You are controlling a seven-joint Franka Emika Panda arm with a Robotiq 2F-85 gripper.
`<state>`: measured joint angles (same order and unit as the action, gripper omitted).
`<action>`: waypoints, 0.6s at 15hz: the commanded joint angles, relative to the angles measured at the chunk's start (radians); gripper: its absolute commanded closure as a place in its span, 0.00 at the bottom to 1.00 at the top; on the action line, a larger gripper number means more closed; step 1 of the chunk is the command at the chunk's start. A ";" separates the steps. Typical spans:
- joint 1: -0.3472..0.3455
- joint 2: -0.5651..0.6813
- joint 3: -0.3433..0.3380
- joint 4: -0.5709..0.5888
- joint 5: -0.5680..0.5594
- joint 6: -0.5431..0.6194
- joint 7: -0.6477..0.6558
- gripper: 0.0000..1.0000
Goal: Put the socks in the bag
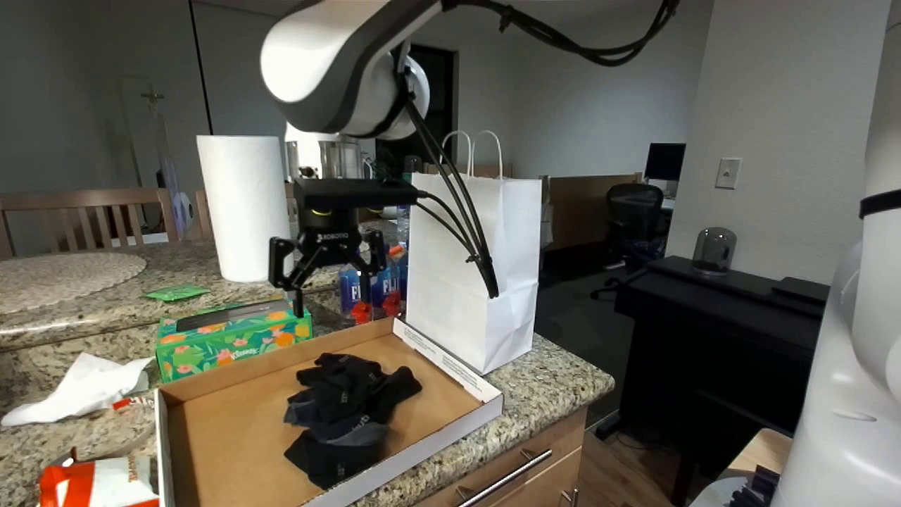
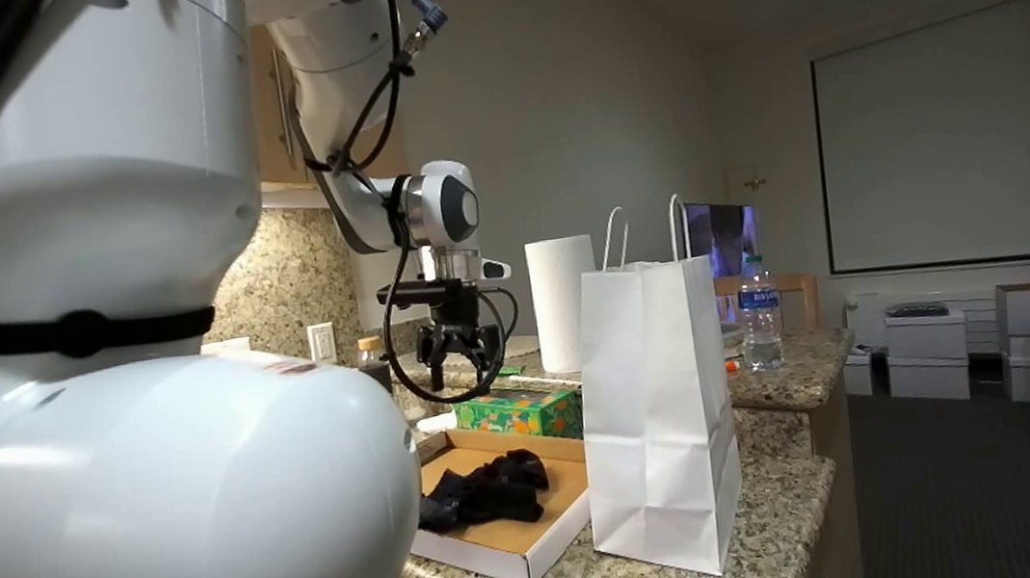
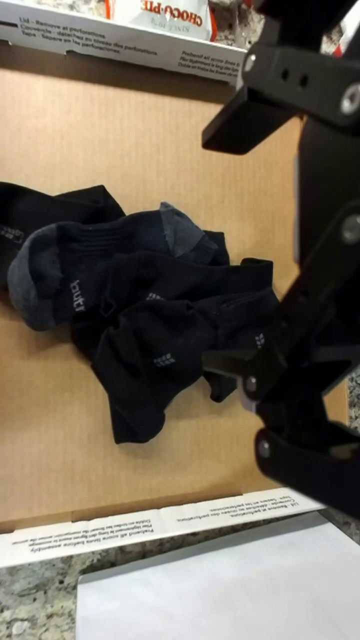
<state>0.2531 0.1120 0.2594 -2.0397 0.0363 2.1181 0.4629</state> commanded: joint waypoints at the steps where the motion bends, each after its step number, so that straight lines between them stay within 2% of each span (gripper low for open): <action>1: 0.017 0.062 -0.016 -0.020 -0.026 0.107 0.013 0.00; 6: 0.052 0.134 -0.053 -0.086 -0.090 0.352 0.060 0.00; 9: 0.074 0.194 -0.082 -0.093 -0.107 0.401 0.076 0.00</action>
<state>0.3000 0.2710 0.2070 -2.1132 -0.0436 2.4707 0.5036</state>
